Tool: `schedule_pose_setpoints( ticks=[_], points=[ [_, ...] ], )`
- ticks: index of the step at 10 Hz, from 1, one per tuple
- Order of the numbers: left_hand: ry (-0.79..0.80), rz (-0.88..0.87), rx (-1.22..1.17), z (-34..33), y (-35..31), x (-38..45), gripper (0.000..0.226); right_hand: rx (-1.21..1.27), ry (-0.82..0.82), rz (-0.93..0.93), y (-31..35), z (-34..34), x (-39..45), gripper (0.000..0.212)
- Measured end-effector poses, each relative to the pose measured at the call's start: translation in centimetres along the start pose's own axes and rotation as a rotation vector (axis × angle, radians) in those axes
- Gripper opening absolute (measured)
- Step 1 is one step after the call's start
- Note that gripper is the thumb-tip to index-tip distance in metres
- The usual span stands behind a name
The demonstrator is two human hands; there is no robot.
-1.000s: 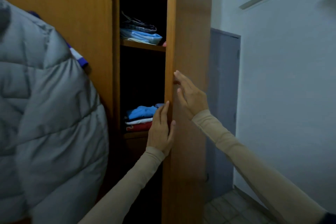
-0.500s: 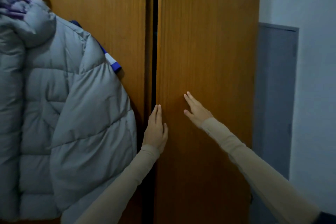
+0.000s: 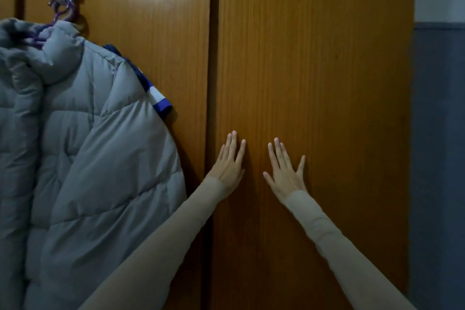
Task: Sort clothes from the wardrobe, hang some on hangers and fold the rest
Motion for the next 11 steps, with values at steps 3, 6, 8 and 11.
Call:
schedule_pose_setpoints(
  ticks=[3, 6, 8, 11],
  points=[
    [-0.231, 0.088, -0.072, -4.6, -0.4, 1.9, 0.069, -0.029, -0.334, 0.053, -1.3, -4.6, 2.0, 0.066],
    [-0.236, 0.090, -0.067, -4.6, -0.1, 2.1, 0.072, -0.062, -0.370, 0.060, -1.5, -4.8, 2.5, 0.067],
    [-0.134, 0.153, -0.082, -3.2, -1.3, 1.1, 0.074, -0.059, -0.204, 0.084, -1.7, -3.3, 1.4, 0.077],
    [0.020, 0.012, -0.393, -1.8, -4.3, -9.3, 0.067, 0.460, 0.032, 0.181, 2.6, -2.2, -8.7, 0.071]
  ],
)
Point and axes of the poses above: each hand's wrist, its own x-axis towards the middle knuckle, its own z-axis out of the back of the hand, y = z × x, the point moved 2 cm from there along x, towards the middle knuckle, and after that the axes turned 7 degrees about z, right-handed, at the moved point
